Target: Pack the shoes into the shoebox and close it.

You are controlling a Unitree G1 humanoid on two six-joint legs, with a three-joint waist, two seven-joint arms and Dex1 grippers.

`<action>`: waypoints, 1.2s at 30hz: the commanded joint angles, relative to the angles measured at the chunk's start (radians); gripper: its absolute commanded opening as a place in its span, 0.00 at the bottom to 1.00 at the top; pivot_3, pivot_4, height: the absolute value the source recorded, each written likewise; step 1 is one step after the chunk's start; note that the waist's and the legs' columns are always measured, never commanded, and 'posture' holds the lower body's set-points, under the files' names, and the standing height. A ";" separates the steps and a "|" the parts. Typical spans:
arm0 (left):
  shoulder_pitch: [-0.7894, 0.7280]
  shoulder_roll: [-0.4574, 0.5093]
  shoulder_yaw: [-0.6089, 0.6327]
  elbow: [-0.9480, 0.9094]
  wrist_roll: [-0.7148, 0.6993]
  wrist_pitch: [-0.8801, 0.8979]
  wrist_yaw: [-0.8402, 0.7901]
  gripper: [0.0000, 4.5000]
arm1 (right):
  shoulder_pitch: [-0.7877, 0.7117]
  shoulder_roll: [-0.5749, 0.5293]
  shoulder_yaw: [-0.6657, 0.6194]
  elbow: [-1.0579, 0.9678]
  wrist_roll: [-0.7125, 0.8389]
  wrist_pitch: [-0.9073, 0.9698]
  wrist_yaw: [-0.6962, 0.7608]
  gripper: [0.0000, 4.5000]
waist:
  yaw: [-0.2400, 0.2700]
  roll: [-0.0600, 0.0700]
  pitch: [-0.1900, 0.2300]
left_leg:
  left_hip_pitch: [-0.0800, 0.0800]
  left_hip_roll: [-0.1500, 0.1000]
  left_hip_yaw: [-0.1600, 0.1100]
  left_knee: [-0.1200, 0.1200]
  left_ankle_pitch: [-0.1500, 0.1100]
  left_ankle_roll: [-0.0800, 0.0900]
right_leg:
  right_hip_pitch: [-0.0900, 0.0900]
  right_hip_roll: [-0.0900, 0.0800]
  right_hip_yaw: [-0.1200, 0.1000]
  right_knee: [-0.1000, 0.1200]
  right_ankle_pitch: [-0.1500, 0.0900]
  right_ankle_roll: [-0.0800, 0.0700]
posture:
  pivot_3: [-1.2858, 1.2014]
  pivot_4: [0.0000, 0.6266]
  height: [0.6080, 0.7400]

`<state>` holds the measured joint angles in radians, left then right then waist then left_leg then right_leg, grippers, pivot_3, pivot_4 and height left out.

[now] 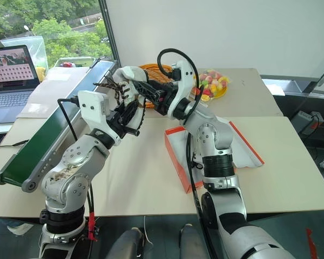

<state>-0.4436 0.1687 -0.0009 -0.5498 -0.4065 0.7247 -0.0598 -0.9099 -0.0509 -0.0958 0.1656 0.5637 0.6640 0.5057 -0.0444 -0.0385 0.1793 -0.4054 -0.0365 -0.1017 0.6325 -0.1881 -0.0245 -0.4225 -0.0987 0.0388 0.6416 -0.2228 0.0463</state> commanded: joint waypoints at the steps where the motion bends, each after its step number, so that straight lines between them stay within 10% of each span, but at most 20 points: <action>1: -0.069 -0.018 -0.008 -0.078 -0.026 -0.074 -0.047 0.17 | -0.010 0.021 0.041 0.007 0.011 0.041 0.016 0.21 | 0.000 0.000 0.000 | 0.000 0.000 0.000 0.000 0.000 0.000 | 0.000 0.000 0.000 0.000 0.000 0.000 | 0.52 0.24 1.00; 5: -0.054 -0.041 0.041 -0.073 -0.076 -0.038 -0.037 0.17 | -0.012 0.023 0.041 0.012 0.000 0.032 0.002 0.16 | 0.000 0.000 0.000 | 0.000 0.000 0.000 0.000 0.000 0.000 | 0.000 0.000 0.000 0.000 0.000 0.000 | 0.52 0.24 1.00; 12: 0.011 -0.038 0.172 -0.109 -0.257 0.061 -0.033 0.68 | -0.026 0.006 0.023 0.045 -0.022 0.007 -0.021 0.15 | -0.002 0.000 0.000 | 0.000 0.000 0.000 0.000 0.000 0.000 | 0.000 0.000 0.000 0.000 0.000 0.000 | 0.52 0.24 1.00; 36: 0.093 0.051 0.196 -0.009 -0.350 0.027 -0.049 0.68 | -0.088 -0.570 0.116 0.057 -0.209 0.109 0.273 0.15 | 0.001 0.000 0.000 | -0.001 0.002 0.003 0.000 0.000 0.000 | 0.001 0.002 0.002 -0.002 0.000 0.000 | 0.52 0.24 1.00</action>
<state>-0.3469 0.2203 0.2011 -0.5499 -0.7613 0.7826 -0.0965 -1.0023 -0.5941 0.0225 0.2898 0.3469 0.7360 0.7470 -0.0433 -0.0381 0.1796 -0.4063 -0.0351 -0.0990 0.6326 -0.1883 -0.0242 -0.4217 -0.0972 0.0409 0.6391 -0.2227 0.0461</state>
